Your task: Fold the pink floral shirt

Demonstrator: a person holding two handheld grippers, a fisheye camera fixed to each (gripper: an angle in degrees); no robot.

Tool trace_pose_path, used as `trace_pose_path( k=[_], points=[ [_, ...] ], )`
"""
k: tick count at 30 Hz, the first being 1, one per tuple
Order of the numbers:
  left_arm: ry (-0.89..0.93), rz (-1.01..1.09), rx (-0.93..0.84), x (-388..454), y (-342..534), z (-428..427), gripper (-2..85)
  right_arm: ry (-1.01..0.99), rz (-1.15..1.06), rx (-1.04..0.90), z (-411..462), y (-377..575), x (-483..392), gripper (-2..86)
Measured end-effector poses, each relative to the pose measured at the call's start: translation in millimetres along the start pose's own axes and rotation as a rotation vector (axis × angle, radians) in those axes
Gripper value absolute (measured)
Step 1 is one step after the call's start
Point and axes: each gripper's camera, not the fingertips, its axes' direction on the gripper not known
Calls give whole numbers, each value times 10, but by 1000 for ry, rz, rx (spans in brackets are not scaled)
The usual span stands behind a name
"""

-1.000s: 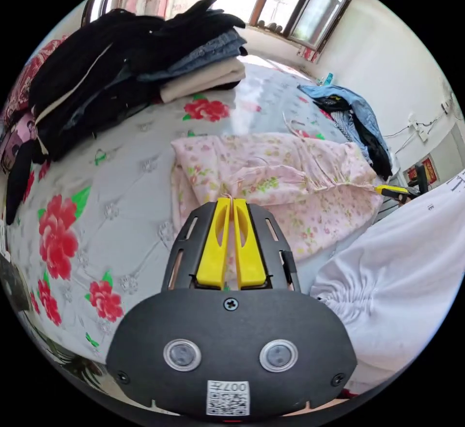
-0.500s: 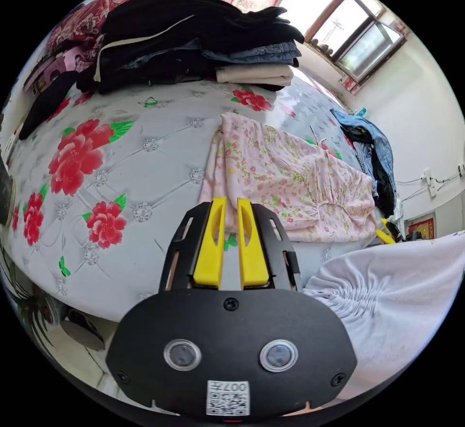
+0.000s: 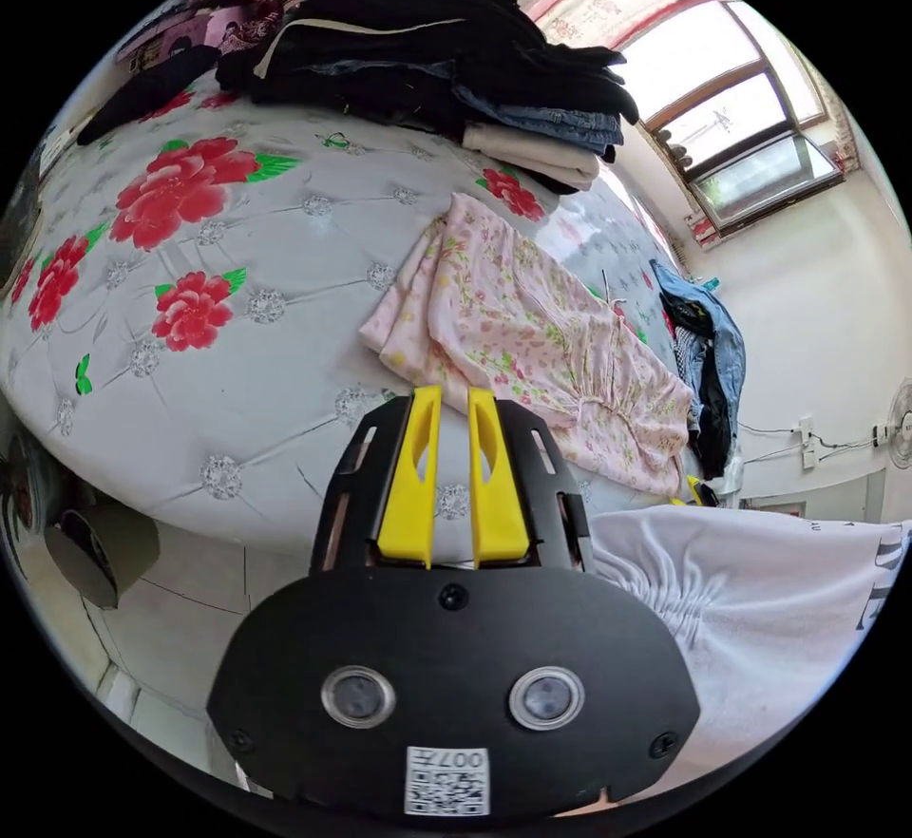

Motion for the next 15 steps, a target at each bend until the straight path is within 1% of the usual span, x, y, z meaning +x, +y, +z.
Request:
trace_pose_path(
  k=[4, 8, 11, 13, 15],
  points=[
    [42, -105, 17, -24, 41, -11, 52, 47, -58, -22, 36, 20, -39, 136],
    [45, -138, 14, 13, 14, -12, 52, 84, -103, -6, 25, -12, -167, 128],
    [30, -134, 25, 79, -34, -46, 52, 125, -277, -7, -32, 46, -444, 131],
    [16, -133, 38, 124, -64, -62, 51, 182, -432, 0, -27, 108, -628, 139],
    [10, -137, 41, 149, -81, -42, 51, 230, -521, 9, 76, 88, -695, 145]
  ],
)
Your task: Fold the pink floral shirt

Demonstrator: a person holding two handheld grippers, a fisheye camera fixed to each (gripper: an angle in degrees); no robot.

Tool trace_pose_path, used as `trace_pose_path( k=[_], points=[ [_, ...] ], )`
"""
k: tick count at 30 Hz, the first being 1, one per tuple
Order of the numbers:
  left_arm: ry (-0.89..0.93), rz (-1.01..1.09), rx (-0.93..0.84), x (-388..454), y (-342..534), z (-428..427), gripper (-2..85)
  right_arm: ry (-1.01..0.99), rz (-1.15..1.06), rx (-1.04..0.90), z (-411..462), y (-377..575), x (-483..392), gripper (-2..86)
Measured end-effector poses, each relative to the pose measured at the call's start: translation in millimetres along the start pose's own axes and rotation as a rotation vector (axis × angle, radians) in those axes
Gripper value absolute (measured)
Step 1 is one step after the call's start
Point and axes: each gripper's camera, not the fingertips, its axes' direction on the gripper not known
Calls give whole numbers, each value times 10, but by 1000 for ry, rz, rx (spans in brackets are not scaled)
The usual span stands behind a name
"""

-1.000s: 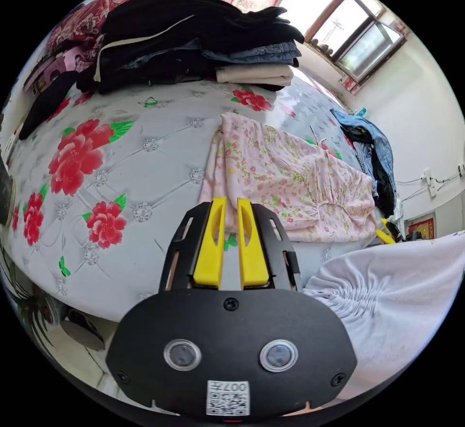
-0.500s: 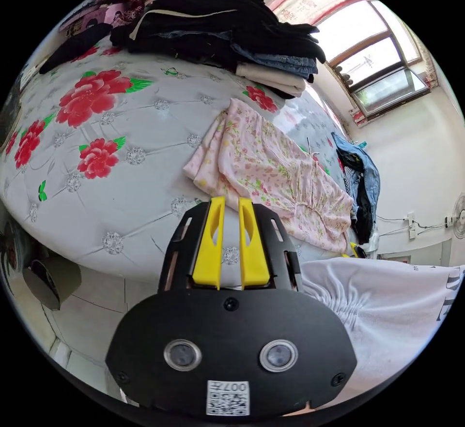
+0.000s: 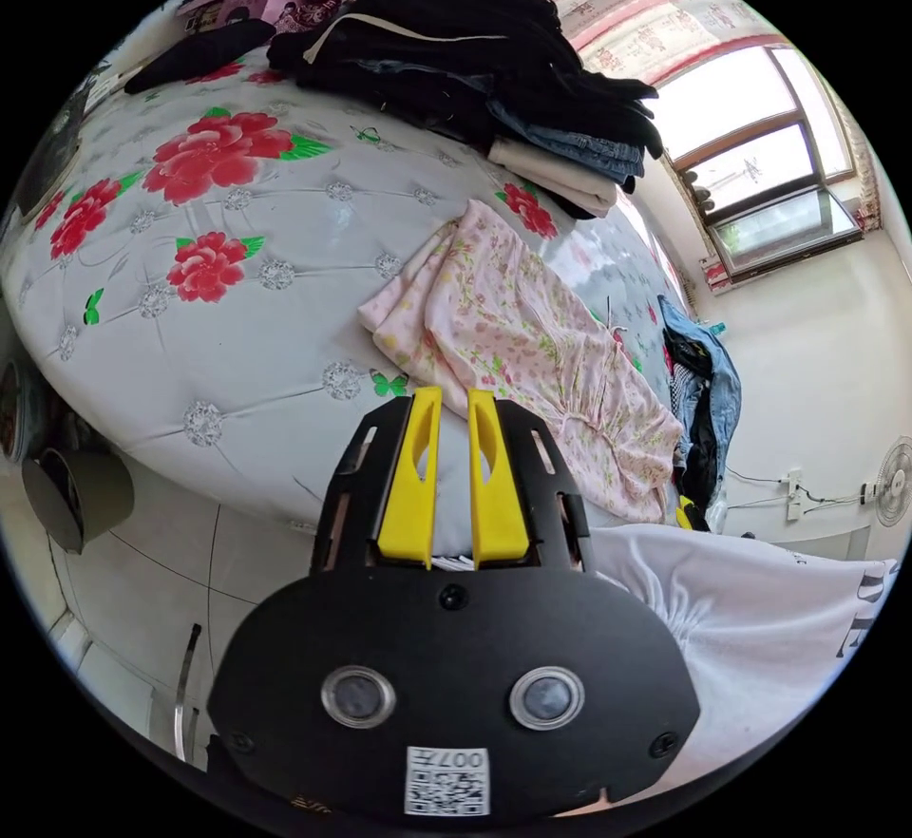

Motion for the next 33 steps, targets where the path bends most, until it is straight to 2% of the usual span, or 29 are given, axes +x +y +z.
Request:
trace_pose_path(
  k=[5, 7, 11, 13, 18, 23, 29, 31, 33],
  points=[
    [2, -23, -5, 73, -50, 75, 53, -50, 1, -103, 605, -184, 37, 138],
    [-5, -35, 2, 106, -65, 69, 52, -62, 7, -183, 943, -186, -15, 108],
    [-14, -72, 22, 63, -46, 45, 52, 56, -32, -192, 1136, -98, -116, 46],
    [-3, -105, 29, -35, -10, 45, 52, 4, -49, -240, 1229, -23, -136, 20],
    [27, -146, 27, -279, 6, 40, 52, -118, -26, -157, 1014, 152, -377, 3],
    [64, -152, 22, -506, -142, 13, 54, -256, -212, -80, 679, 312, -1574, 3],
    [111, -150, 11, -755, -334, 21, 59, -567, -573, -100, 870, 1065, -3790, 33],
    [125, -147, -4, -851, -381, 32, 64, -682, -754, -232, 1258, 1610, -4603, 47],
    [142, -143, -10, -929, -410, 28, 70, -722, -823, -350, 1576, 2014, -4972, 51]
  ],
)
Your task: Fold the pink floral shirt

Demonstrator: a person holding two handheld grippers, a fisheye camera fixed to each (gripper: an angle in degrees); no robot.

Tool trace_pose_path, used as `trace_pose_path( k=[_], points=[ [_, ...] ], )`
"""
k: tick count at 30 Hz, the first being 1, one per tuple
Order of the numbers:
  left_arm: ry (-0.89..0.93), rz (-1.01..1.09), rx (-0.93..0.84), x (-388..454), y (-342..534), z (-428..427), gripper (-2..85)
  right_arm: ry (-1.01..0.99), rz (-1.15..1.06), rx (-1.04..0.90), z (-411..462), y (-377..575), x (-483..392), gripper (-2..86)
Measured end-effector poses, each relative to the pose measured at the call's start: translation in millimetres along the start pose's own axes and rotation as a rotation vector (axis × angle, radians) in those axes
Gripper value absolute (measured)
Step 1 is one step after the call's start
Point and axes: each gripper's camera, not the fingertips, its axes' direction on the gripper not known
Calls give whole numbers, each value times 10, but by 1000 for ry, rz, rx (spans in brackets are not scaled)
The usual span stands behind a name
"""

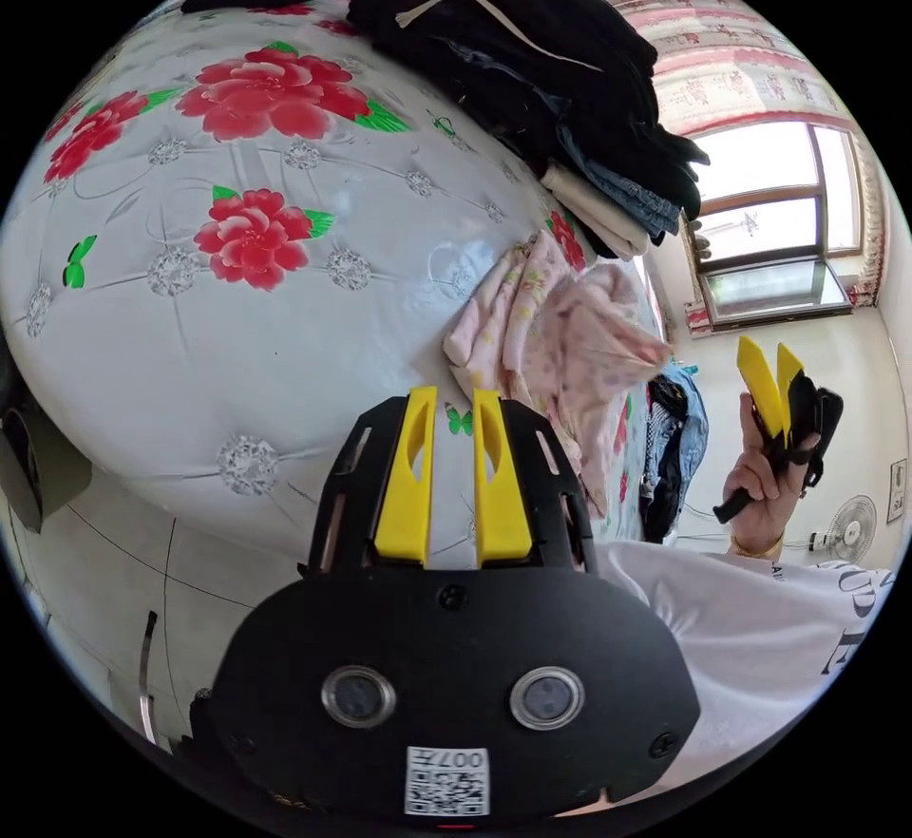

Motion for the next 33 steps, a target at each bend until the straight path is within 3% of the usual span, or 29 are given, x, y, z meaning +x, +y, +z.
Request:
trace_pose_path(
  k=[2, 5, 11, 16, 19, 20, 22, 29, 33],
  points=[
    [32, 2, -7, -80, -36, -17, 76, -43, -26, -92, 399, 107, -55, 52],
    [101, 2, -29, -224, -91, -11, 91, 57, 24, -128, 603, 438, 221, 49],
    [166, 59, -124, -198, -331, 120, 108, 285, 448, -37, 275, 1524, 1387, 56],
    [73, 591, -147, 843, -563, 176, 114, 271, 450, -85, 622, 2078, 1541, 66],
    [20, 726, -246, 1198, -612, 556, 103, 243, 395, -206, 1149, 2260, 1598, 70],
    [7, 735, -274, 1232, -616, 643, 99, 242, 388, -235, 1256, 2309, 1619, 71],
    [-72, 721, -341, 1230, -589, 934, 5, 214, 372, -338, 1613, 2541, 1713, 75],
    [62, 716, -266, 904, -305, 361, -8, 153, 321, -425, 1677, 3149, 1855, 83],
    [13, 544, -301, 279, -58, 39, 0, 137, 373, -348, 1322, 3529, 2122, 87]
  ],
)
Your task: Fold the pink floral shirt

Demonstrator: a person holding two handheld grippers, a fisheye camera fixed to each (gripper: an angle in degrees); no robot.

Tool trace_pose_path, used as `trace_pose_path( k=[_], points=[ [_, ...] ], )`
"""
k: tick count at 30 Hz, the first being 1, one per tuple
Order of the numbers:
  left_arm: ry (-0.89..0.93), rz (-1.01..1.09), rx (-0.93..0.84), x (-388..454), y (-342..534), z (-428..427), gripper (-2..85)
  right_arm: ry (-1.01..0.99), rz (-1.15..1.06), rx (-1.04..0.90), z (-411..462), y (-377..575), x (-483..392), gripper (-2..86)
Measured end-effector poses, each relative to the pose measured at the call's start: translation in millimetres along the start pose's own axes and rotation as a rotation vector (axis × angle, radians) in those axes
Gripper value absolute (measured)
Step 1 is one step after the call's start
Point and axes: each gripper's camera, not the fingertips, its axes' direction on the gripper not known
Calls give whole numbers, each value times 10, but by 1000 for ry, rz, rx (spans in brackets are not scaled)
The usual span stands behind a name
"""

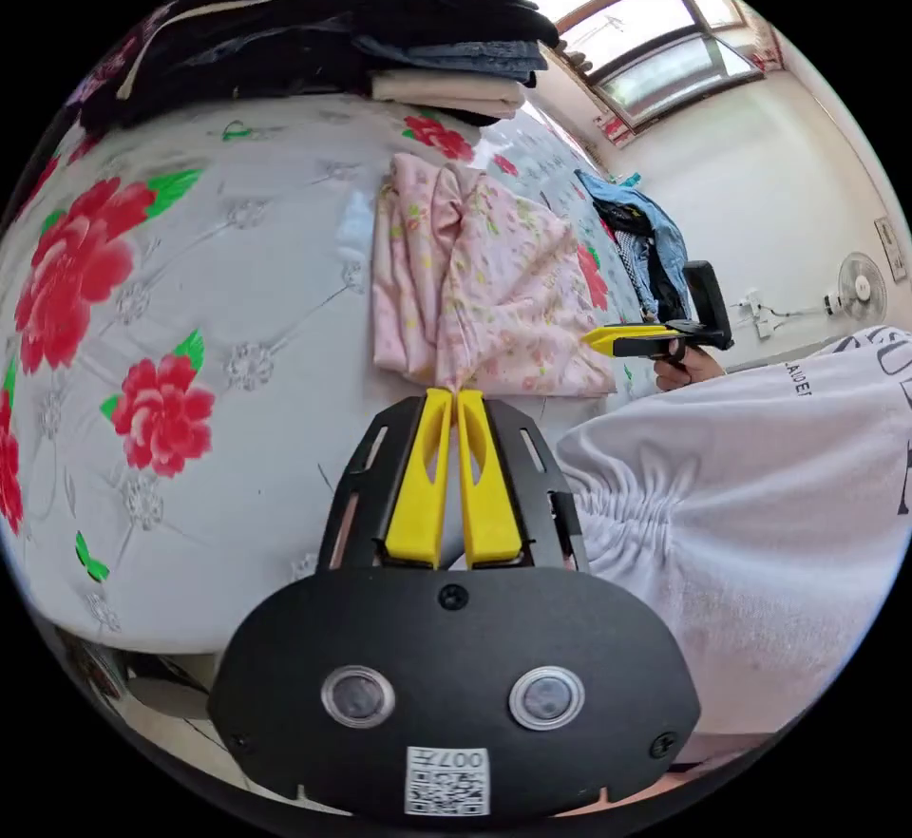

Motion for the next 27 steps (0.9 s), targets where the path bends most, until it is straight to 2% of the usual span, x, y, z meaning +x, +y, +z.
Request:
trace_pose_path(
  k=[5, 7, 10, 14, 16, 18, 20, 22, 27],
  points=[
    [8, -206, 78, -152, 346, -194, 93, 26, 197, 216, -562, 269, 863, 90],
    [110, -252, 94, -187, 396, -165, 140, 26, 283, 317, -822, 349, 1353, 94],
    [231, -293, 52, -242, 305, 48, 167, -13, 370, 335, -902, 329, 1973, 98],
    [259, -294, 65, -251, 60, 178, 150, -48, 405, 365, -899, 293, 2396, 97],
    [209, -303, 37, -308, -77, 274, 75, -157, 384, 414, -878, 297, 2541, 84],
    [218, -324, 11, -392, -114, 326, 51, -224, 383, 420, -810, 271, 2616, 70],
    [268, -330, -10, -458, -99, 359, 40, -210, 393, 401, -777, 230, 2658, 51],
    [325, -308, 28, -495, -60, 250, 32, -285, 380, 318, -727, 130, 2687, 30],
    [439, -204, 174, -493, -154, -236, 26, -345, 235, 355, -1029, 25, 2374, 6]
  ],
)
